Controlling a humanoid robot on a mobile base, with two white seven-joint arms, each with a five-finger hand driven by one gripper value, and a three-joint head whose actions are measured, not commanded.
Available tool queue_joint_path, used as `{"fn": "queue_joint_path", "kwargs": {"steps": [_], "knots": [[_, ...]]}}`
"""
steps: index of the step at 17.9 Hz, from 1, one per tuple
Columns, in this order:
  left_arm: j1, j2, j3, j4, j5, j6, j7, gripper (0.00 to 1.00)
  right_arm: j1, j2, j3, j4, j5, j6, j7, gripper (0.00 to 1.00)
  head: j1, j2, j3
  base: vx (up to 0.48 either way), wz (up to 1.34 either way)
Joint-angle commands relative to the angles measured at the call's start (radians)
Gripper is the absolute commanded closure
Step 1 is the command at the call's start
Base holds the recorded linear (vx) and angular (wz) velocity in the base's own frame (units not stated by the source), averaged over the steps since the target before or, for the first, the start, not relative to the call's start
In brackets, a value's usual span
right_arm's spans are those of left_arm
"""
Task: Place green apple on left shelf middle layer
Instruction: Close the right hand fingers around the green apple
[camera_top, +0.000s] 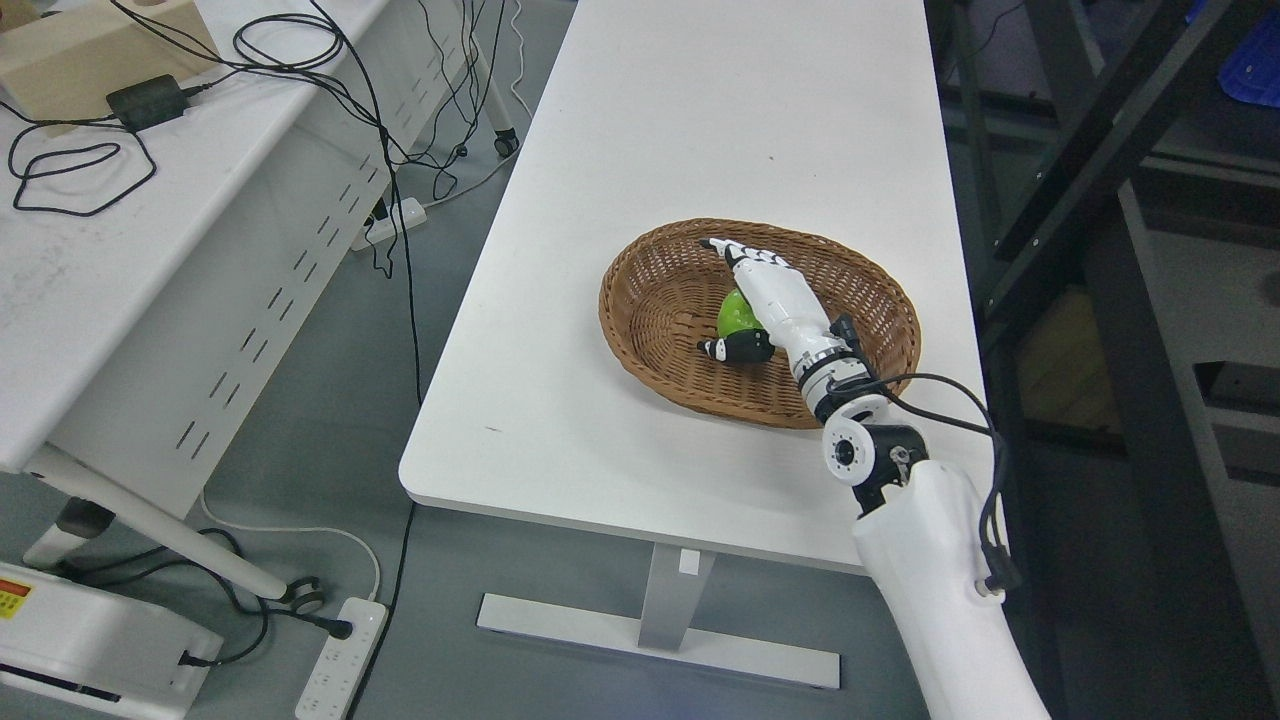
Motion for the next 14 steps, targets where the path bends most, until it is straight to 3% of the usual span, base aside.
{"fn": "queue_joint_path", "kwargs": {"steps": [1, 7, 9, 14], "knots": [[-0.021, 0.017, 0.0, 0.0, 0.001, -0.001, -0.001, 0.0, -0.02, -0.018, 0.011, 0.083, 0.009, 0.0, -0.009, 0.15, 0.0, 0.0, 0.0, 0.0, 0.0], [-0.021, 0.017, 0.0, 0.0, 0.001, -0.001, -0.001, 0.0, -0.003, -0.052, -0.014, 0.083, 0.008, 0.0, -0.009, 0.17, 0.0, 0.0, 0.0, 0.0, 0.0], [-0.021, 0.017, 0.0, 0.0, 0.001, -0.001, -0.001, 0.0, -0.001, -0.053, -0.023, 0.081, 0.006, 0.002, -0.009, 0.32, 0.0, 0.0, 0.0, 0.0, 0.0], [-0.021, 0.017, 0.0, 0.0, 0.0, -0.001, -0.001, 0.0, 0.002, -0.058, -0.077, 0.075, -0.005, -0.006, 0.014, 0.96, 0.0, 0.0, 0.0, 0.0, 0.0]]}}
